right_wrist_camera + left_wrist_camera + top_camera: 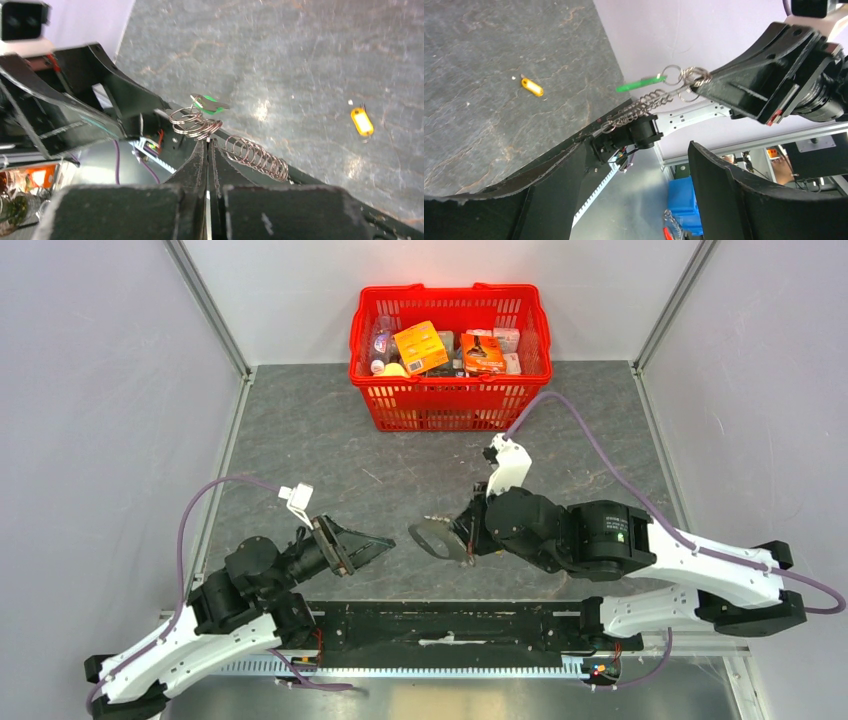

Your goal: Put the keys on the keyring

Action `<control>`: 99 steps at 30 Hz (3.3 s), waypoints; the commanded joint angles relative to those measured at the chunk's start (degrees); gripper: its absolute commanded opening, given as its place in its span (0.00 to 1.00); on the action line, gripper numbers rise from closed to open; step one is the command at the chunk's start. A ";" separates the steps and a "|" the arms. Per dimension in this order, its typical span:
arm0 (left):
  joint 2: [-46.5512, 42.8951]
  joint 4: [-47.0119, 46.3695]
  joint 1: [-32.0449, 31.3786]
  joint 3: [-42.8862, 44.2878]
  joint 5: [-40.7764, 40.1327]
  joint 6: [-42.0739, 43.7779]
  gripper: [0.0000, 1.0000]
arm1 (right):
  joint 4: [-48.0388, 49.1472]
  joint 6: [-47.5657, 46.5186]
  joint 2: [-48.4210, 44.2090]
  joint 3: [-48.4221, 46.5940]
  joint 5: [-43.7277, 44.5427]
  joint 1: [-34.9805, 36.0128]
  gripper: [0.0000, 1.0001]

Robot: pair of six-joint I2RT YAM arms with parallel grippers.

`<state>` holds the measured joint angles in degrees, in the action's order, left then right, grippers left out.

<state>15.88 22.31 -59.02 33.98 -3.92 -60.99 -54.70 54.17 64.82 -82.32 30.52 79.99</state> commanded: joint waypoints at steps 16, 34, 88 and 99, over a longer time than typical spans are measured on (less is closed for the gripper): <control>3.73 -15.59 -0.25 -2.07 3.66 10.97 0.76 | 10.84 -2.74 10.34 -18.05 6.60 -5.61 0.00; 10.21 -29.76 -0.30 -6.46 1.74 16.17 0.72 | 16.58 0.08 13.25 -21.83 1.34 -8.54 0.00; 11.29 -38.16 -0.29 -7.83 -4.16 30.41 0.20 | 20.61 3.72 13.68 -22.41 -7.03 -9.60 0.00; 11.04 -38.51 -0.26 -7.32 -4.78 30.41 0.02 | 21.74 4.11 11.98 -19.77 -7.43 -9.59 0.00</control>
<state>27.22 -13.69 -59.02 26.26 -7.44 -32.67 -36.64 57.45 79.48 -102.54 23.27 70.63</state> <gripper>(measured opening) 0.031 0.009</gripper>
